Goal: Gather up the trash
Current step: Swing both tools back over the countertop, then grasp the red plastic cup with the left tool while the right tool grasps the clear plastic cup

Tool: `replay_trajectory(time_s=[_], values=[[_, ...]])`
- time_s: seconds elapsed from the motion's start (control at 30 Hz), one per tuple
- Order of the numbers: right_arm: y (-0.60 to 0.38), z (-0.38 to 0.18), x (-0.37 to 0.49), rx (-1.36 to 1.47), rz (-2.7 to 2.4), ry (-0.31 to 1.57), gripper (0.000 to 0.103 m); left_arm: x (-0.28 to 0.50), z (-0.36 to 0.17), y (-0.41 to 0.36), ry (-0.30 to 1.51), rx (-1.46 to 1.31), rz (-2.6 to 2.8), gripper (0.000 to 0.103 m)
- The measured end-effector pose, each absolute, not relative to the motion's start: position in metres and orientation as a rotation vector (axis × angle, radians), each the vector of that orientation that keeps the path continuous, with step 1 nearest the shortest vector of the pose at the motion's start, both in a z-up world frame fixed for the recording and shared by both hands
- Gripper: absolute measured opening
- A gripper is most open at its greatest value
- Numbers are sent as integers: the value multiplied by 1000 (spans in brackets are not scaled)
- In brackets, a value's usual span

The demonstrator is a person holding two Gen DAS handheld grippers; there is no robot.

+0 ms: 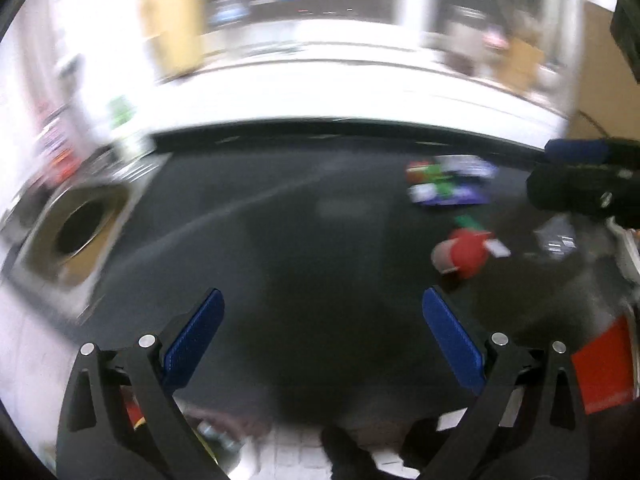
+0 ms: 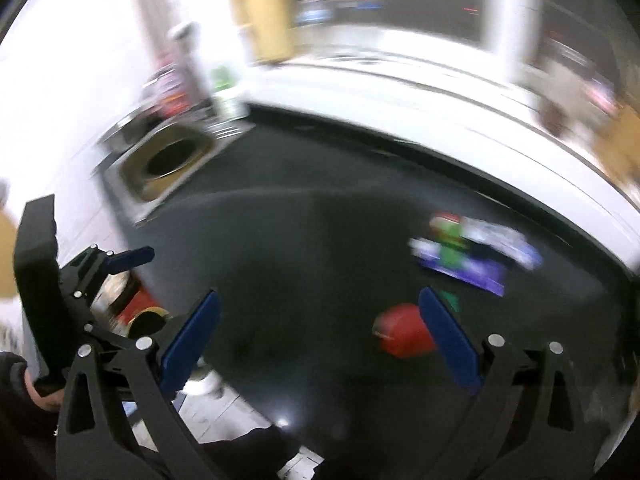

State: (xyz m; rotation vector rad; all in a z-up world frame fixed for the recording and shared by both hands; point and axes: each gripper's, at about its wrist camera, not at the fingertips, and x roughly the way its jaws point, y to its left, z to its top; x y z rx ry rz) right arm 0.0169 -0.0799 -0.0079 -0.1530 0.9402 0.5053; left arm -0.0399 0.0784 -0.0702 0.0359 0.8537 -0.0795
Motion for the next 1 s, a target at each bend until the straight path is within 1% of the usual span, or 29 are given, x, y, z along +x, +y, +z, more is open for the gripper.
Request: replay_trajectory(time_s=[0.13, 0.2, 0.37, 0.47, 0.73, 0.9, 1.0], values=[[-168, -7, 13, -60, 332, 941, 96, -14, -68, 8, 856, 99, -225, 96], [-201, -8, 2, -31, 264, 938, 96, -14, -68, -18, 855, 113, -272, 96], [-268, -16, -14, 34, 153, 946, 96, -9, -72, -63, 867, 183, -347, 96], [-290, -19, -20, 57, 120, 949, 96, -8, -77, -74, 883, 203, -362, 96], [-303, -33, -17, 66, 100, 975, 96, 5, -97, -76, 920, 210, -349, 96], [-316, -66, 2, 58, 90, 1023, 96, 26, -128, -76, 963, 221, -354, 96], [-327, -96, 15, 52, 78, 1066, 96, 41, -150, -76, 974, 231, -357, 96]])
